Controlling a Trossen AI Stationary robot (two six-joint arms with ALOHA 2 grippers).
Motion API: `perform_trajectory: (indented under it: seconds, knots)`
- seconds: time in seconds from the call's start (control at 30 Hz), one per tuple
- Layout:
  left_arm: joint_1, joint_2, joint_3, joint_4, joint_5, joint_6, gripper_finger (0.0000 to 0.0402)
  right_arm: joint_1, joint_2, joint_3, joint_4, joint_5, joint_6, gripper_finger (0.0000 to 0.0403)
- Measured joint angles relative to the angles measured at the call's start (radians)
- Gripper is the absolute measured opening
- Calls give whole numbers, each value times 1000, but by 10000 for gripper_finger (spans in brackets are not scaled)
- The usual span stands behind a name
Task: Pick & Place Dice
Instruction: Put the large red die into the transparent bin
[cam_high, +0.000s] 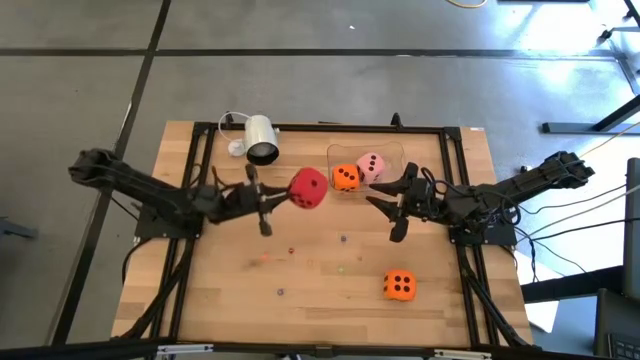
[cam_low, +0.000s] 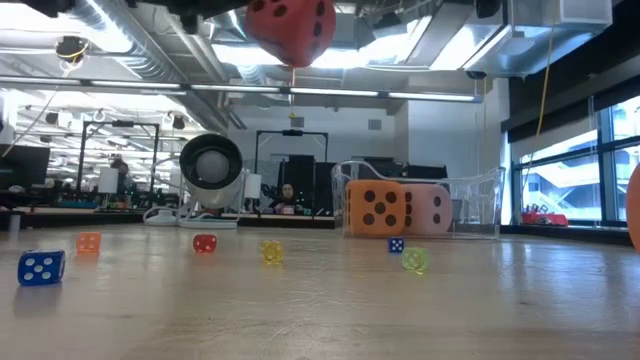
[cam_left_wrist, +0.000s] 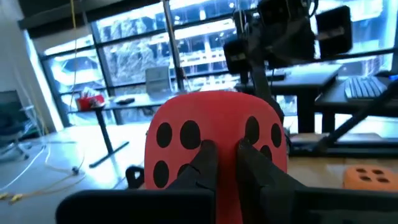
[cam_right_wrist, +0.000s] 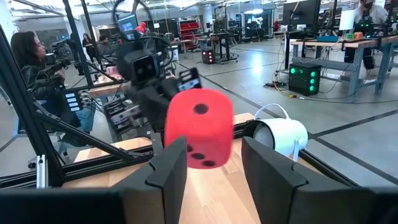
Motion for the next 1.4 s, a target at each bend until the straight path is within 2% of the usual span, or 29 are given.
perform_trajectory:
  seconds: [0.17, 0.37, 0.5, 0.7, 0.9, 1.07, 1.4]
  knots:
    - [164, 80, 0, 98, 174, -18, 14, 0, 0, 0, 1, 0, -21, 153]
    - [322, 258, 18, 253, 331, -66, 15, 0, 0, 0, 3, 1, -32, 153]
    - [388, 405, 105, 291, 426, -79, 15, 0, 0, 0, 17, 1, -56, 153]
    - [437, 614, 300, 292, 524, -76, 15, 0, 0, 0, 46, 1, -85, 153]
    - [467, 791, 473, 278, 594, -102, 15, 0, 0, 0, 47, 1, -104, 153]
    - [470, 920, 592, 276, 602, -126, 15, 0, 0, 0, 47, 1, -122, 153]
    - [472, 1097, 774, 274, 638, -168, 15, 0, 0, 0, 44, -24, -127, 153]
